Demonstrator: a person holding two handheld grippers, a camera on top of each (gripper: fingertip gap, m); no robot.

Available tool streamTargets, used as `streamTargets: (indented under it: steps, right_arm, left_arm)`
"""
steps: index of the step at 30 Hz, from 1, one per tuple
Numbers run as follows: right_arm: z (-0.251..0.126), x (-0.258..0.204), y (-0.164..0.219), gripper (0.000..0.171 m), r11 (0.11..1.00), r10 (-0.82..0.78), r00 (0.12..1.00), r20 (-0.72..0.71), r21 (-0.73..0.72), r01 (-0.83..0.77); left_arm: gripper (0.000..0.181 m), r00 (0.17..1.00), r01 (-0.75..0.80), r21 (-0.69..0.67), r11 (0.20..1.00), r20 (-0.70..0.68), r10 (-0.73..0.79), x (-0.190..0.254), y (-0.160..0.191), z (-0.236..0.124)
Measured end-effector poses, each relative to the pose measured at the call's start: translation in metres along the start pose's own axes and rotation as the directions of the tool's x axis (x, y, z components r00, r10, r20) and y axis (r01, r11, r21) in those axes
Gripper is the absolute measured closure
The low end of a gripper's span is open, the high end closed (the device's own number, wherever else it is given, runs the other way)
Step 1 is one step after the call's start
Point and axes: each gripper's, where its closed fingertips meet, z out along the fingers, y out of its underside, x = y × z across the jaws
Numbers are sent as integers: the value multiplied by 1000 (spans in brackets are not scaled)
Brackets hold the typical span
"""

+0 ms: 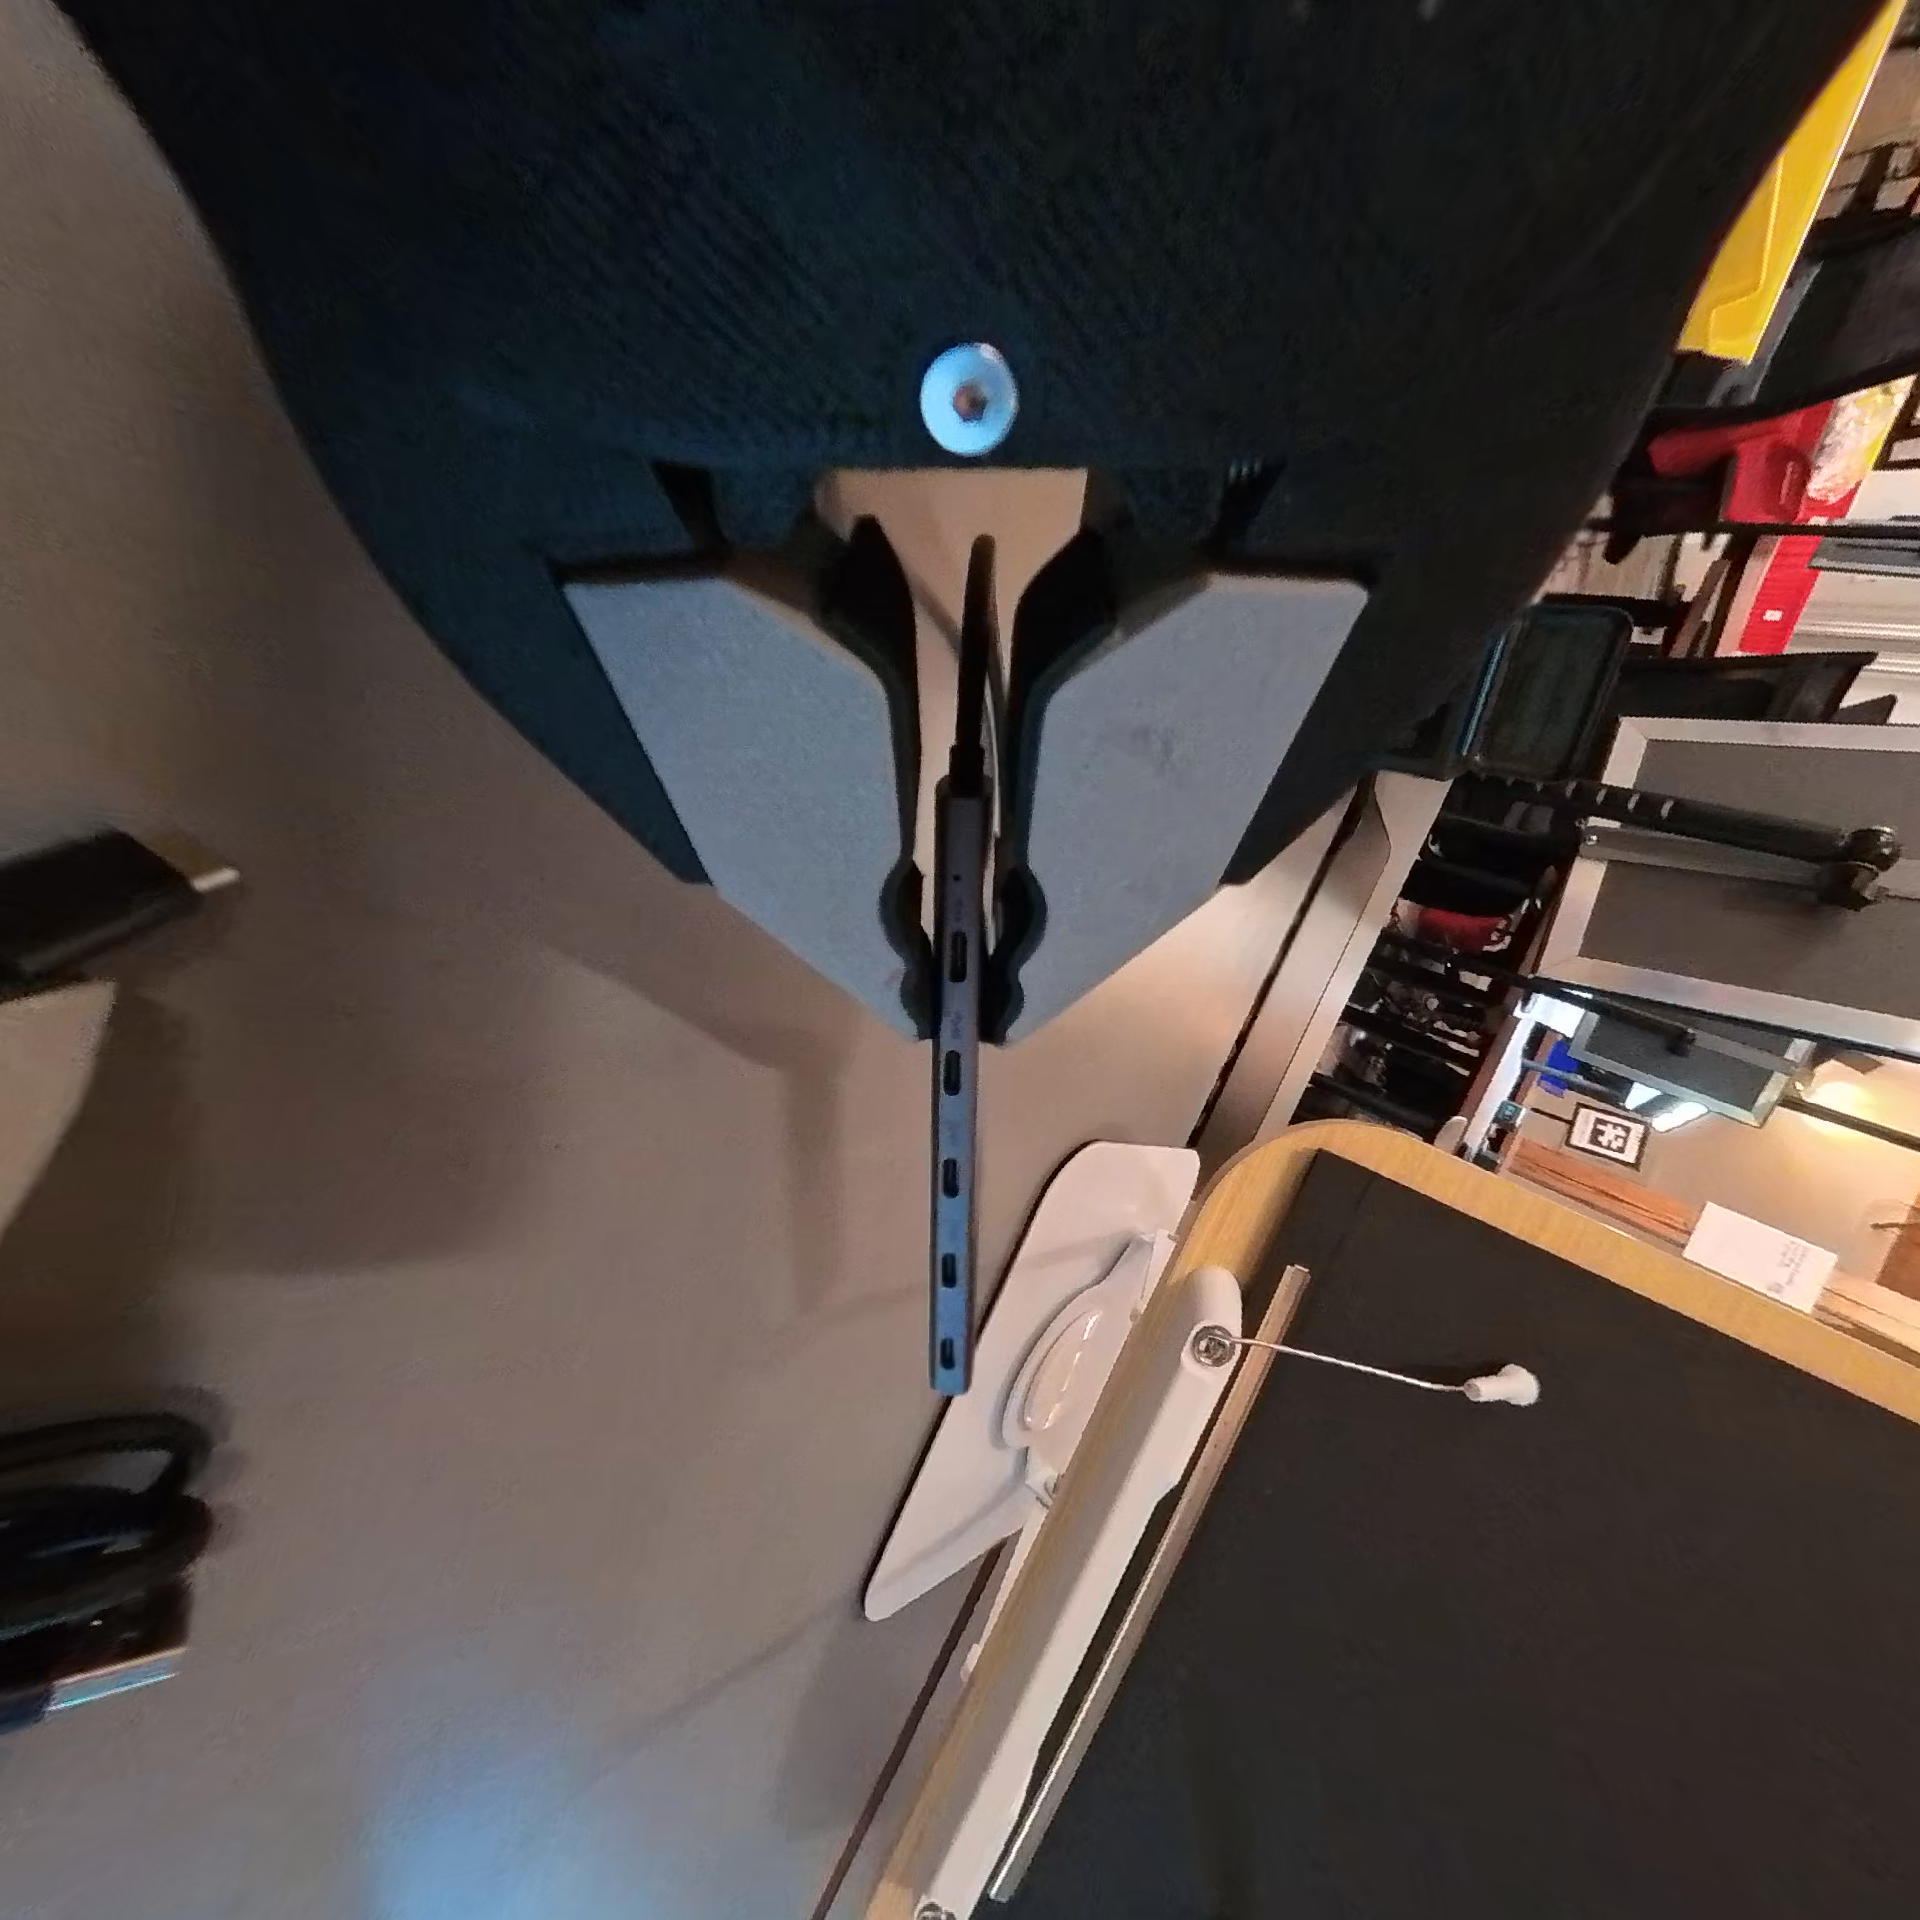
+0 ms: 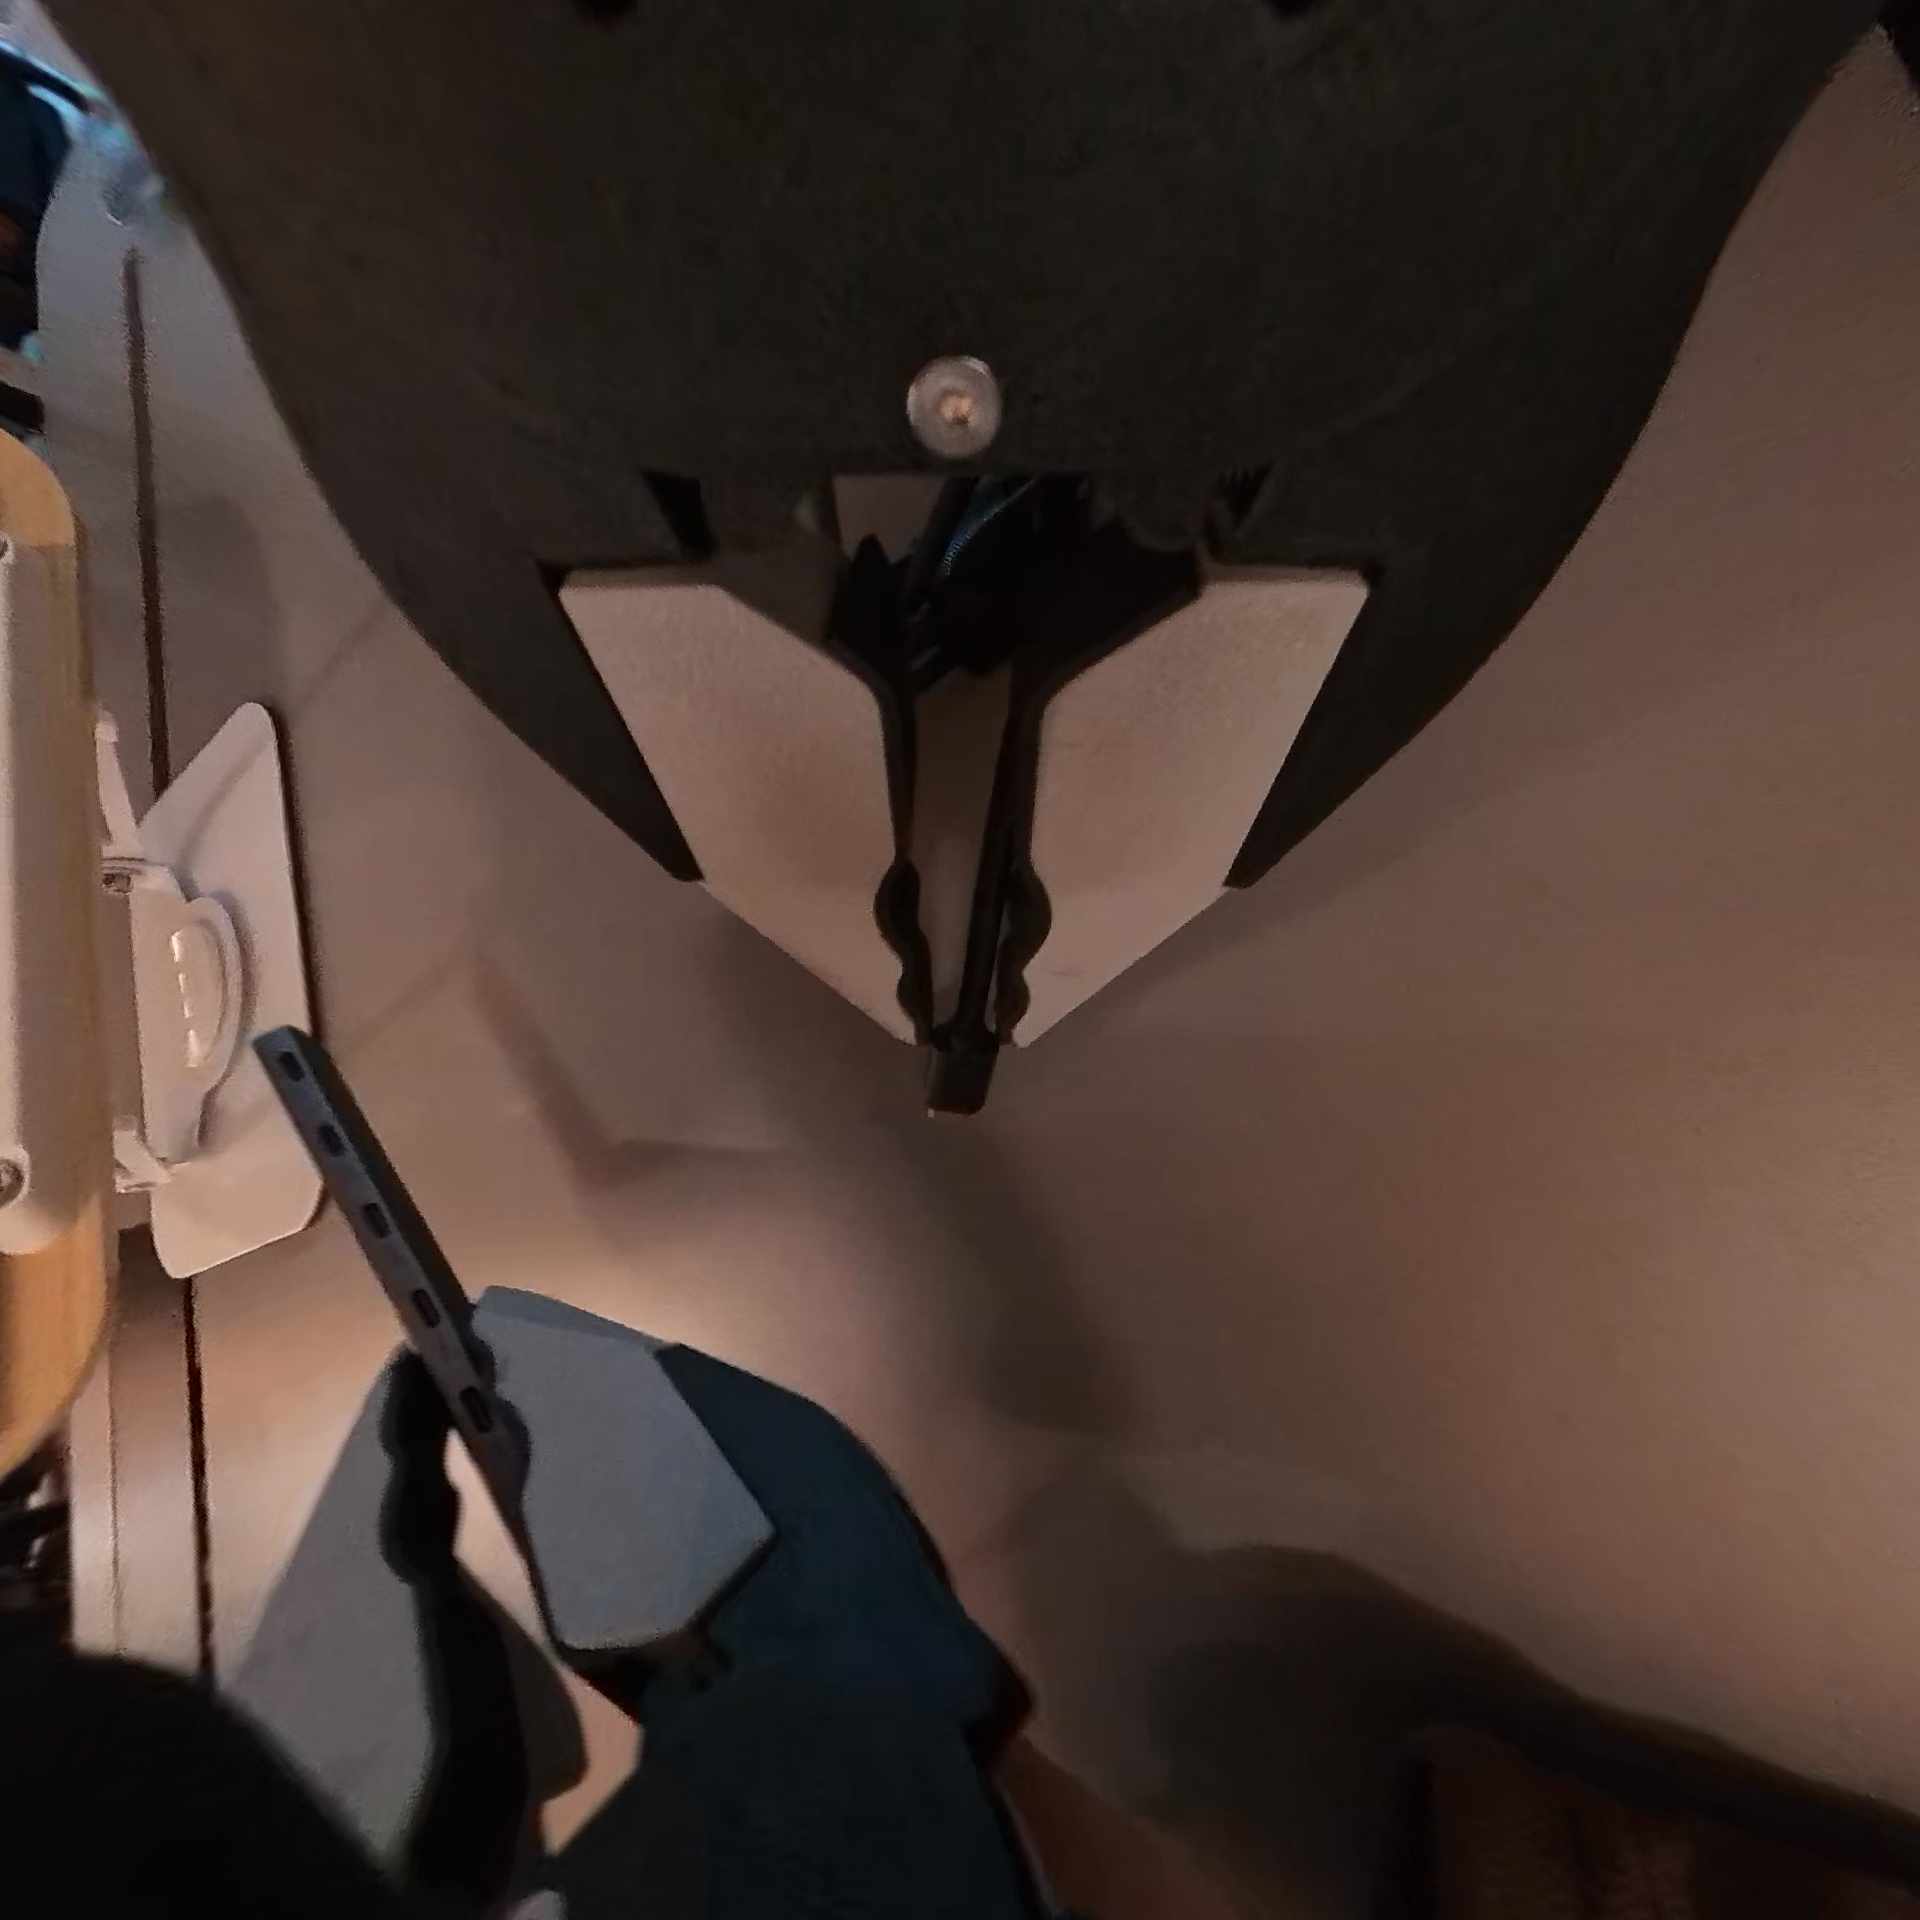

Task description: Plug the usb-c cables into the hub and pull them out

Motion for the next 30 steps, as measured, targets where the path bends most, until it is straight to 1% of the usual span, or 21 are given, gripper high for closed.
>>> streamTargets:
  steps: [3, 6, 11, 16, 18, 21, 26, 30]
  right_arm:
    - [-3, 10, -1, 161, 995, 73, 997, 0, 75, -73]
    - [-10, 22, -1, 162, 967, 188, 982, 37, 170, -191]
    - [-27, 49, 2, 162, 860, 369, 925, 90, 343, -377]
    - [-42, 70, 9, 162, 752, 485, 868, 109, 454, -477]
    - [-44, 77, 15, 162, 726, 521, 848, 97, 472, -500]
    - [-45, 83, 21, 162, 718, 551, 832, 67, 470, -513]
    - [-44, 85, 25, 162, 740, 551, 834, 6, 459, -492]
    - [-42, 83, 26, 162, 755, 544, 839, -8, 442, -485]
  left_arm:
    - [174, 1000, -27, 20, 999, -9, 27, 4, -4, -1]
    - [174, 999, -51, 30, 998, 8, 51, 4, -6, -1]
    - [174, 991, -105, 36, 994, 82, 101, -4, -9, -2]
    - [174, 970, -204, 40, 978, 146, 196, -4, -18, -2]
    - [174, 955, -258, 36, 965, 160, 249, 1, -22, -2]
    - [174, 929, -340, 24, 940, 166, 332, 11, -28, 0]
    - [175, 874, -461, 6, 887, 176, 453, 27, -39, 1]
    - [174, 844, -515, 19, 857, 184, 503, 38, -50, -2]
